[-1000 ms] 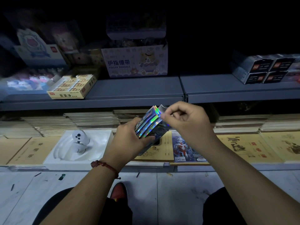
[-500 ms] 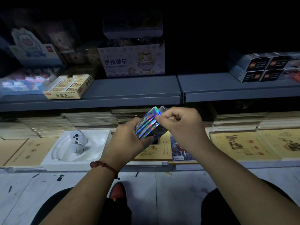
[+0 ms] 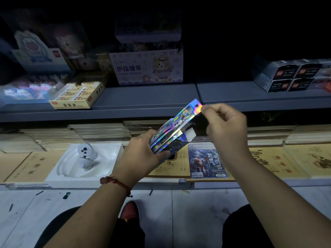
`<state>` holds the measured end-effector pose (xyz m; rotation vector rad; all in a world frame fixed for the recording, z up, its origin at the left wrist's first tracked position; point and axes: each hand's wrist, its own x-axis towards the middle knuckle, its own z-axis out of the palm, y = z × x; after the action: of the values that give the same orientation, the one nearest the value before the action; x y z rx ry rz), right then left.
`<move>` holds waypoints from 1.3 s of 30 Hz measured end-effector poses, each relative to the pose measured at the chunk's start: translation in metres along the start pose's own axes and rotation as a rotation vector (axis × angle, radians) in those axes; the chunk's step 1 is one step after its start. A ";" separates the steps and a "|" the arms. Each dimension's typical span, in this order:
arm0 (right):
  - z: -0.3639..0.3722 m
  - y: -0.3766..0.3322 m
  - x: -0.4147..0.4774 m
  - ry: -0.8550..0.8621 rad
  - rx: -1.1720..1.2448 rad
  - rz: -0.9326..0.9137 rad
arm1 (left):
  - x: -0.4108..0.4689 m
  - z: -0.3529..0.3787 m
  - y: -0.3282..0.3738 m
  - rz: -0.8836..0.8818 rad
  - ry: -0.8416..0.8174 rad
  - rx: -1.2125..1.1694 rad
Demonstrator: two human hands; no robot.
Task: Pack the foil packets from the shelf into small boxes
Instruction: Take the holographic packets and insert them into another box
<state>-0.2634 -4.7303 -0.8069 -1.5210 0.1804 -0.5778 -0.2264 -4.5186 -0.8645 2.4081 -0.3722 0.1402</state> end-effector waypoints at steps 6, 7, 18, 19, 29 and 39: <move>0.015 0.006 -0.010 -0.230 -0.172 0.034 | -0.002 0.000 0.003 0.011 -0.011 0.001; 0.016 0.005 -0.010 -0.206 -0.177 0.020 | -0.002 -0.001 0.004 0.006 -0.012 0.002; -0.017 -0.006 0.017 0.294 0.045 0.009 | 0.000 -0.006 -0.004 -0.074 0.039 -0.041; -0.018 -0.007 0.017 0.312 0.050 0.006 | 0.000 -0.006 -0.004 -0.081 0.040 -0.049; -0.015 -0.008 0.014 0.290 0.046 -0.101 | -0.001 -0.008 -0.001 -0.081 0.041 -0.093; -0.015 -0.009 0.013 0.292 0.052 -0.148 | -0.001 -0.008 0.001 -0.108 0.056 -0.238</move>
<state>-0.2611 -4.7493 -0.7956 -1.4022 0.2767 -0.9167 -0.2278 -4.5142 -0.8583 2.1782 -0.2193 0.1081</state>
